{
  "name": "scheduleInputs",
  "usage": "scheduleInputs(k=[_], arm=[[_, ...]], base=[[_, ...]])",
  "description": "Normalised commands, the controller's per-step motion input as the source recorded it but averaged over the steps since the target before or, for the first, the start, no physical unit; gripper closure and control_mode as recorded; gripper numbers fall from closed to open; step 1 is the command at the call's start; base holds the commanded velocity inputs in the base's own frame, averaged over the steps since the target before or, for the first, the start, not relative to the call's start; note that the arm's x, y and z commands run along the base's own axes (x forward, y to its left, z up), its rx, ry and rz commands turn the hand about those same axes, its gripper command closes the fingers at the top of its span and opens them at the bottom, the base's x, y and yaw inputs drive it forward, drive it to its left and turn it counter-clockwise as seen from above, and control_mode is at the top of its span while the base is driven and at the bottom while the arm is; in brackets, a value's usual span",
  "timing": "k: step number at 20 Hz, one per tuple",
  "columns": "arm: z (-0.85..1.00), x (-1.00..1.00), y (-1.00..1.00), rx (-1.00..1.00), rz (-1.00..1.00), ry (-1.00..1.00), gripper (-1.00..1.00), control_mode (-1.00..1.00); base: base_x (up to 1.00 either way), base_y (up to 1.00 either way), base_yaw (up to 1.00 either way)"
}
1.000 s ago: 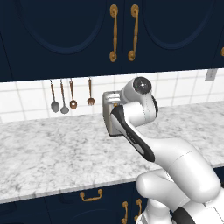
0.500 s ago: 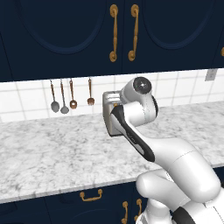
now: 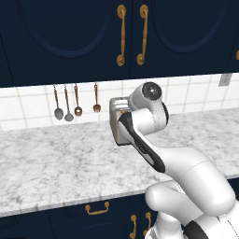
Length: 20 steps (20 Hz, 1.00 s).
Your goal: Start the toaster. Once the lever pops up, take the bread to the plate on the dining counter.
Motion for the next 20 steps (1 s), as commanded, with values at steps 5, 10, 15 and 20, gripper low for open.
scheduleInputs(k=[5, 10, 15, 20], arm=[[0.0, 0.0, 0.0, 0.0, 0.0, 0.0, -1.0, -1.0], [0.0, 0.0, 0.0, 0.0, 0.0, 0.0, -1.0, -1.0], [0.0, 0.0, 0.0, 0.0, 0.0, 0.0, -1.0, -1.0], [0.0, 0.0, 0.0, 0.0, 0.0, 0.0, -1.0, -1.0]], base=[[0.0, 0.0, 0.0], [0.0, 0.0, 0.0], [0.0, 0.0, 0.0], [0.0, 0.0, 0.0]])
